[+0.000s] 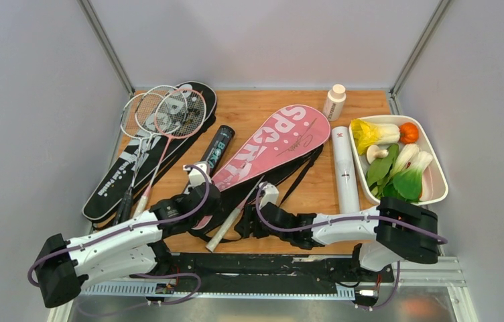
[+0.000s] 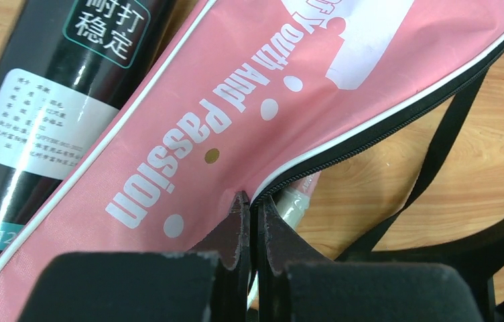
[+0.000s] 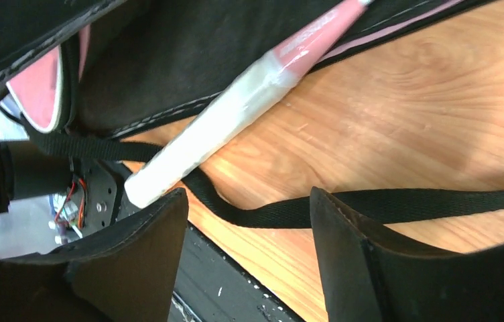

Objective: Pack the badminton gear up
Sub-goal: Adjust the racket bag at the center of the board.

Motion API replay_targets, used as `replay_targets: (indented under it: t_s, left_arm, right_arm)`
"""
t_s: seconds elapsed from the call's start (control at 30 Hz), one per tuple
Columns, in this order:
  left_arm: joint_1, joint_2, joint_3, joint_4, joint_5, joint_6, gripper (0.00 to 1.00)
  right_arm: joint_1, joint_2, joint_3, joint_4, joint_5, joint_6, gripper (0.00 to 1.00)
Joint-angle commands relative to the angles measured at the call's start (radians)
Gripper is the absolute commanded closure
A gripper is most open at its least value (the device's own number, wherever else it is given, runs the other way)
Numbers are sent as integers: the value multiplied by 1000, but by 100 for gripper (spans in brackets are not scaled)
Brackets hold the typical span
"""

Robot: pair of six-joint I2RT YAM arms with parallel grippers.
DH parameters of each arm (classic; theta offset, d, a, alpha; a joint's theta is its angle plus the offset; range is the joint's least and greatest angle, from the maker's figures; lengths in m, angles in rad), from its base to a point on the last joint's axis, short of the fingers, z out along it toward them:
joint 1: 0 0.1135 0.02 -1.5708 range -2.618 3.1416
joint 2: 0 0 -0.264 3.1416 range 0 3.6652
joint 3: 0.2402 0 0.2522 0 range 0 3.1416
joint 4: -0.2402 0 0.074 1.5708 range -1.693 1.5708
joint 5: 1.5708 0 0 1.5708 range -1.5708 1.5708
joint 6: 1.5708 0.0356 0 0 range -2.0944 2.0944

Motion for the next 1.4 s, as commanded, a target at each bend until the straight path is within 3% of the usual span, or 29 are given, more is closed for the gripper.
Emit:
replay_targets:
  t_s: [0.0, 0.33, 0.5, 0.57, 0.7, 0.73, 0.9, 1.07, 1.17, 1.23, 1.37]
  left_arm:
    - [2, -54, -12, 17, -35, -30, 100]
    - [-12, -144, -52, -13, -16, -57, 100]
    - [-27, -188, -85, 2, 23, -96, 100]
    - [-44, -205, -102, 29, 28, -110, 100]
    - [-64, -209, -110, 24, 14, -118, 100]
    - [-66, -207, -112, 19, 8, -114, 100]
    - [-67, -211, -118, -29, -30, -100, 100]
    - [-68, -214, -119, -14, -11, -82, 100]
    - [-67, -203, -130, 30, 10, -79, 100]
    - [-68, -195, -140, 56, 26, -82, 100]
    - [-67, -195, -167, 122, 64, -87, 100]
  right_arm:
    - [-52, -44, -9, -37, 74, 185, 29]
    - [-128, 161, 118, 20, 43, 258, 29]
    - [-159, 301, 241, -8, 24, 242, 36]
    - [-180, 333, 261, -21, 18, 247, 47]
    - [-238, 276, 224, -23, -2, 243, 94]
    - [-255, 235, 199, -6, -16, 234, 100]
    - [-322, 45, 108, 68, -54, 194, 100]
    - [-331, 30, 97, 96, -58, 172, 99]
    - [-326, 42, 134, -6, -120, 78, 73]
    - [-312, 14, 141, -103, -110, 66, 63]
    - [-288, -88, 50, -199, -167, 266, 46]
